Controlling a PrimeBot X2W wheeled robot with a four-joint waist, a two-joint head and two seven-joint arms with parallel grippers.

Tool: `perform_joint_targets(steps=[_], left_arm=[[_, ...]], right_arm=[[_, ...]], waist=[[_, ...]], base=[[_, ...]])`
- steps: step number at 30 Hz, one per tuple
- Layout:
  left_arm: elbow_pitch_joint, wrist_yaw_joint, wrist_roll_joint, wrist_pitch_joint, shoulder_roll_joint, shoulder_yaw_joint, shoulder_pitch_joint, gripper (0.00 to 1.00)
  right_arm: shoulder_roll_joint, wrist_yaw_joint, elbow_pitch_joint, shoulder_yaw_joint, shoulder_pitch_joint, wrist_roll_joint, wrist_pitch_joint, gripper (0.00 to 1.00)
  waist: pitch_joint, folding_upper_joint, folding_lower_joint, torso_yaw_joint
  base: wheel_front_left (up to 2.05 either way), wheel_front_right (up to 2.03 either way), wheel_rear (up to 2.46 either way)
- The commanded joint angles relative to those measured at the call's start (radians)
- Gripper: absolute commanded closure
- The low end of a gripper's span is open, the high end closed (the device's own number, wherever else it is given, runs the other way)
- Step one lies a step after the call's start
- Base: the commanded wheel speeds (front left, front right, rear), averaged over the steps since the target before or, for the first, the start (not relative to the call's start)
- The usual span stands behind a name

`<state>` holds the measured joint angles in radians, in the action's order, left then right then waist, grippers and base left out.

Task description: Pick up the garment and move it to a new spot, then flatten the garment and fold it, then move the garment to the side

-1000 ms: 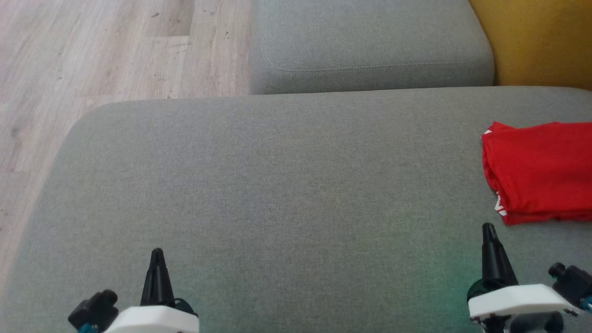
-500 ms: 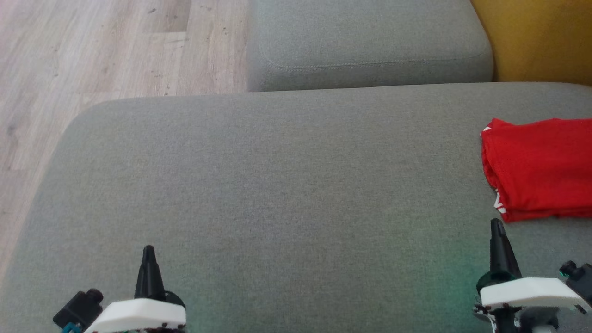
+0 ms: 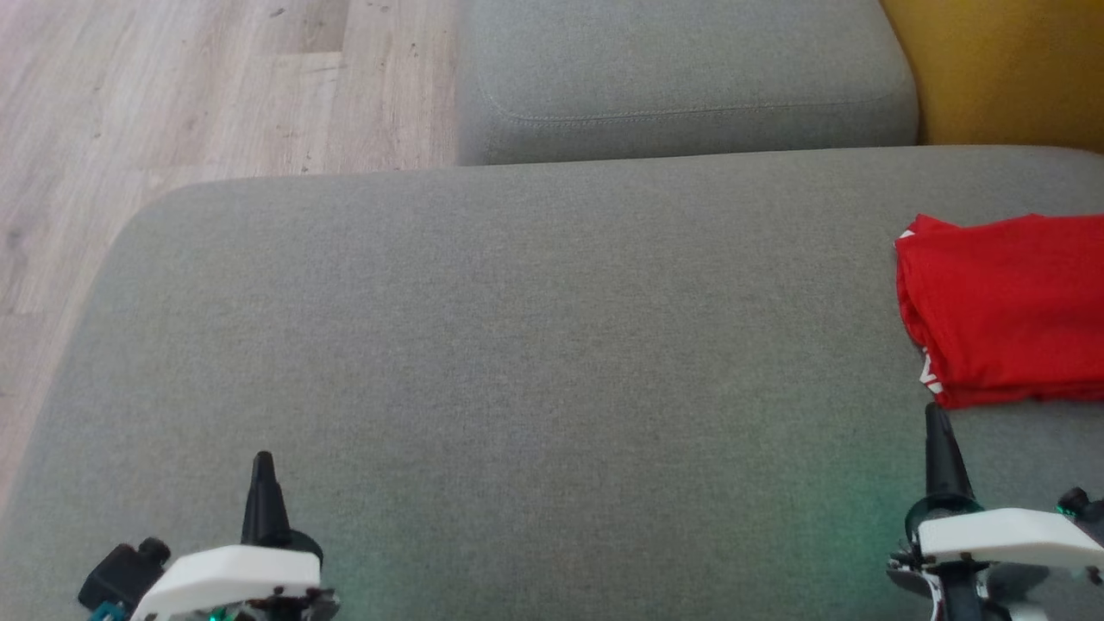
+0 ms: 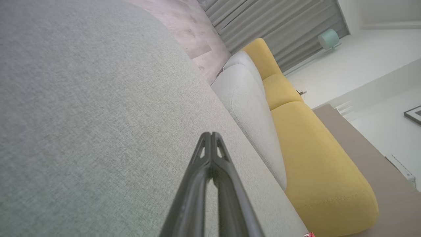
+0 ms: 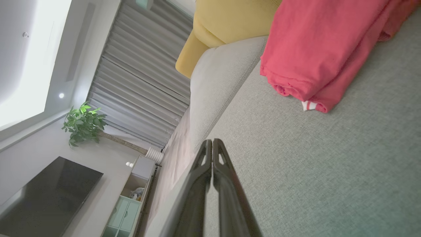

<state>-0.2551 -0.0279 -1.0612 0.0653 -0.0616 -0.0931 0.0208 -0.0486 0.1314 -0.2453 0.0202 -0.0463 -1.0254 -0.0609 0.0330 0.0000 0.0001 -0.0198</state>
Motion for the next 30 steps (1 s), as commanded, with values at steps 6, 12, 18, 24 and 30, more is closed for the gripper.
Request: perform_joint_targets(steps=[6,12,18,24,30], left_arm=[[0.025,-0.021,-0.085,-0.021,-0.016,0.050,-0.064,1.00],[0.023,-0.032,-0.153,-0.038,-0.016,0.066,-0.072,1.00],[0.021,-0.044,-0.222,-0.056,-0.016,0.083,-0.081,1.00],[0.019,-0.055,-0.290,-0.074,-0.015,0.100,-0.089,1.00],[0.017,-0.068,-0.369,-0.095,-0.015,0.120,-0.100,1.00]], right_arm=[[-0.023,0.000,0.026,0.002,0.072,-0.091,0.023,1.00],[-0.023,-0.001,0.022,0.011,0.083,-0.163,0.041,1.00],[-0.023,-0.001,0.019,0.019,0.094,-0.234,0.058,1.00],[-0.023,-0.001,0.016,0.028,0.105,-0.306,0.076,1.00],[-0.023,-0.001,0.012,0.038,0.118,-0.389,0.097,1.00]], waist=[[-0.005,0.0000,-0.0001,0.003],[-0.009,0.0000,-0.0001,0.005],[-0.013,0.0000,-0.0001,0.007],[-0.018,0.0000,-0.0001,0.010],[-0.023,0.0000,-0.0001,0.012]], base=[[0.00,0.00,0.00],[0.00,0.00,0.00],[0.00,0.00,0.00],[0.00,0.00,0.00],[0.00,0.00,0.00]])
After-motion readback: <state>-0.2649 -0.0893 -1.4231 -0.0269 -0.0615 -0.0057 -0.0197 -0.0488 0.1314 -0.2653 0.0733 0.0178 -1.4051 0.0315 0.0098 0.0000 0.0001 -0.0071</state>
